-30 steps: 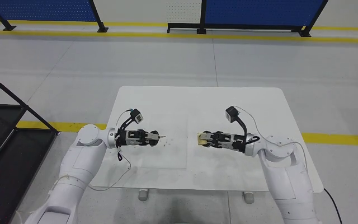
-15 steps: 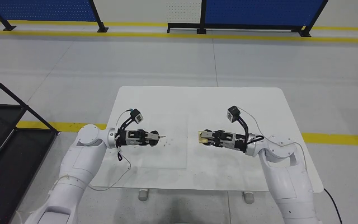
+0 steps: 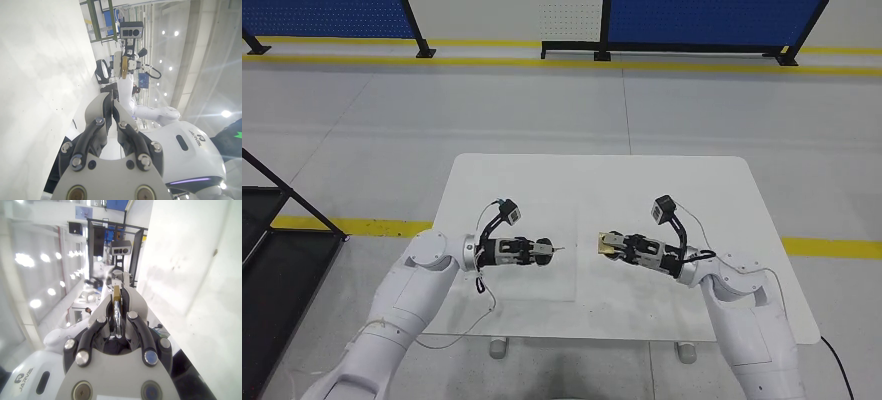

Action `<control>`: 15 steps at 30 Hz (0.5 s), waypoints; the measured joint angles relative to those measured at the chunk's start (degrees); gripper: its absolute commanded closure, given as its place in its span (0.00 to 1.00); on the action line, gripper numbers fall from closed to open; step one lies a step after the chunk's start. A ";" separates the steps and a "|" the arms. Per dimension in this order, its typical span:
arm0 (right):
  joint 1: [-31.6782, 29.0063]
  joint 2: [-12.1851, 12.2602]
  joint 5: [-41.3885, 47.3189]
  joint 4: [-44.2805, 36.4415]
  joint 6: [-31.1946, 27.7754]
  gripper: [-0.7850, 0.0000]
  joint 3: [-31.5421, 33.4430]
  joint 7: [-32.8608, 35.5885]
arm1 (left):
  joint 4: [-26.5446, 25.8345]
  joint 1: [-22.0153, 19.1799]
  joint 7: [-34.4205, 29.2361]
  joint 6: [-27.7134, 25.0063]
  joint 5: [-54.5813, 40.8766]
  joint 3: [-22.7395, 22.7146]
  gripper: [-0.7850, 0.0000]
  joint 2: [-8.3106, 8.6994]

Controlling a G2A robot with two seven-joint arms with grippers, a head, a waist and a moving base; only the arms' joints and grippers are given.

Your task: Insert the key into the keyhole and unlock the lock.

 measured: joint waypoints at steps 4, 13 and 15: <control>-0.14 0.03 1.75 1.34 -1.59 1.00 -1.15 -0.97 | 0.02 -0.06 2.94 -2.16 0.98 1.62 1.00 -0.42; 1.11 0.62 2.30 3.21 -3.36 1.00 -3.12 2.30 | -1.22 -0.85 1.82 -0.82 1.05 4.32 1.00 -0.76; 1.50 0.79 2.25 3.50 -3.46 1.00 -3.35 3.36 | -1.51 -0.98 1.03 -0.21 1.06 4.25 1.00 -0.64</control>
